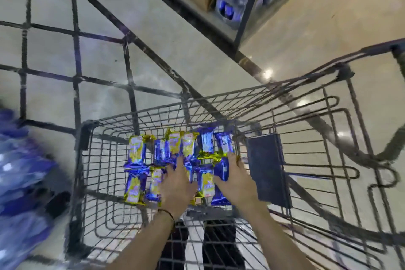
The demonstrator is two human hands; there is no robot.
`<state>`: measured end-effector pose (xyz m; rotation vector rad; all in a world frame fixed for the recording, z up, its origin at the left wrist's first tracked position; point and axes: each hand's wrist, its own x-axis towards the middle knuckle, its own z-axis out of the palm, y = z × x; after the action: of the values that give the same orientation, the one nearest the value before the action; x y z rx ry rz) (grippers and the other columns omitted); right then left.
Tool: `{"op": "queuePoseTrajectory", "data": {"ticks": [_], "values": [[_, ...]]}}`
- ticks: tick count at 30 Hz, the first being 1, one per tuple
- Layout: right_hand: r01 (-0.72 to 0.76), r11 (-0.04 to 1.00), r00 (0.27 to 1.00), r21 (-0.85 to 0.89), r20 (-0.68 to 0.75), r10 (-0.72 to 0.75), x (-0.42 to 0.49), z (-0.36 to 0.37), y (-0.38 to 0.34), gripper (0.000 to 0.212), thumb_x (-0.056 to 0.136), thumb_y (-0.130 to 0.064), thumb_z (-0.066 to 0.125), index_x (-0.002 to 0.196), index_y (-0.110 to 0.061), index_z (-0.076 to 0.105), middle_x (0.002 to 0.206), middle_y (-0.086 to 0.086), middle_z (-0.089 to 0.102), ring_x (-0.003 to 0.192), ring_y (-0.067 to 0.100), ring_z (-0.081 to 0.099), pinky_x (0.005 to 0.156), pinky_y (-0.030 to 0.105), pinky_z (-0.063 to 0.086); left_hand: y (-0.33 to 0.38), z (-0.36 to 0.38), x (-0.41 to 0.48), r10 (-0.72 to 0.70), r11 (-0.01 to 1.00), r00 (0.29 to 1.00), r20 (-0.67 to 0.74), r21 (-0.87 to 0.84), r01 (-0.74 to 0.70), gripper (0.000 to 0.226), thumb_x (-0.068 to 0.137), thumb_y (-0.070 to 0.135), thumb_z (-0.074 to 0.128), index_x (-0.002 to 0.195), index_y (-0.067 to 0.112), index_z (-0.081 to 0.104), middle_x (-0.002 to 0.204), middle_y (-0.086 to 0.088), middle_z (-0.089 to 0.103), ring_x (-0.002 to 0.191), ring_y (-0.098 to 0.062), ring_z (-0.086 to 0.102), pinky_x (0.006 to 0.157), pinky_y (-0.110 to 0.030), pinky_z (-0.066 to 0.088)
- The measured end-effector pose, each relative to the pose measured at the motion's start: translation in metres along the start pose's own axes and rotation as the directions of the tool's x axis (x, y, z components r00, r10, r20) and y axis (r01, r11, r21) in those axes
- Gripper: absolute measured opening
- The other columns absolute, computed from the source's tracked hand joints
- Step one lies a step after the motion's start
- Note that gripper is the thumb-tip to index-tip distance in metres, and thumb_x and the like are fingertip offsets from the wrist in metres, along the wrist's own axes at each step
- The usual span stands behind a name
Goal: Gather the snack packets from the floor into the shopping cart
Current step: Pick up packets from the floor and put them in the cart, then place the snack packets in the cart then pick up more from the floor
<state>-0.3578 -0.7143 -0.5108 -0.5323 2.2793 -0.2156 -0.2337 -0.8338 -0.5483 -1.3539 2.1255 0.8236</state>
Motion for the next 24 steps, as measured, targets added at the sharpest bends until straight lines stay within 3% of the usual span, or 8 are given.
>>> {"op": "queuePoseTrajectory", "data": {"ticks": [7,12,16,21,24], "values": [[-0.012,0.996,0.998,-0.090,0.059,0.018,0.073,0.056,0.039,0.083,0.086,-0.047,0.061,0.150,-0.030,0.011,0.138,0.012,0.043,0.108,0.036,0.060,0.077,0.041,0.049,0.017,0.064,0.049,-0.074,0.997,0.996,0.058,-0.002,0.074,0.092,0.085,0.033,0.072,0.151,0.031,0.007,0.154,-0.020,0.028,0.125,-0.043,0.050,0.087,-0.052,0.055],[-0.009,0.995,0.998,-0.098,0.068,0.016,0.096,0.074,0.051,0.086,0.084,-0.048,0.062,0.150,-0.033,0.008,0.136,0.012,0.042,0.111,0.035,0.057,0.080,0.042,0.051,0.024,0.080,0.060,-0.126,0.992,0.989,0.074,0.030,0.125,0.095,0.085,0.037,0.074,0.151,0.034,0.006,0.154,-0.020,0.027,0.125,-0.043,0.049,0.089,-0.052,0.054],[0.044,0.986,0.994,-0.158,0.101,-0.028,0.093,0.068,0.056,0.087,0.086,-0.052,0.059,0.151,-0.038,0.003,0.138,0.013,0.041,0.119,0.036,0.052,0.084,0.044,0.051,0.011,0.067,0.056,-0.160,0.987,0.987,0.025,-0.031,0.161,0.087,0.087,0.033,0.071,0.151,0.033,0.012,0.146,-0.013,0.037,0.118,-0.039,0.055,0.082,-0.051,0.057],[0.126,0.975,0.990,-0.185,0.083,-0.112,0.072,0.042,0.050,0.074,0.091,-0.042,0.055,0.151,-0.034,0.013,0.137,0.012,0.044,0.120,0.035,0.050,0.086,0.047,0.053,0.000,0.026,0.028,-0.170,0.984,0.984,-0.054,-0.055,0.167,0.063,0.091,0.029,0.066,0.142,0.025,0.029,0.133,-0.008,0.049,0.099,-0.029,0.060,0.067,-0.040,0.052],[0.202,0.950,0.979,-0.237,0.077,-0.189,0.055,0.020,0.031,0.067,0.092,-0.039,0.053,0.150,-0.027,0.020,0.134,0.012,0.045,0.121,0.033,0.047,0.091,0.046,0.050,-0.009,-0.001,0.004,-0.146,0.988,0.986,-0.079,-0.068,0.141,0.060,0.092,0.031,0.063,0.144,0.023,0.034,0.133,-0.005,0.052,0.109,-0.027,0.058,0.077,-0.041,0.053]]}}
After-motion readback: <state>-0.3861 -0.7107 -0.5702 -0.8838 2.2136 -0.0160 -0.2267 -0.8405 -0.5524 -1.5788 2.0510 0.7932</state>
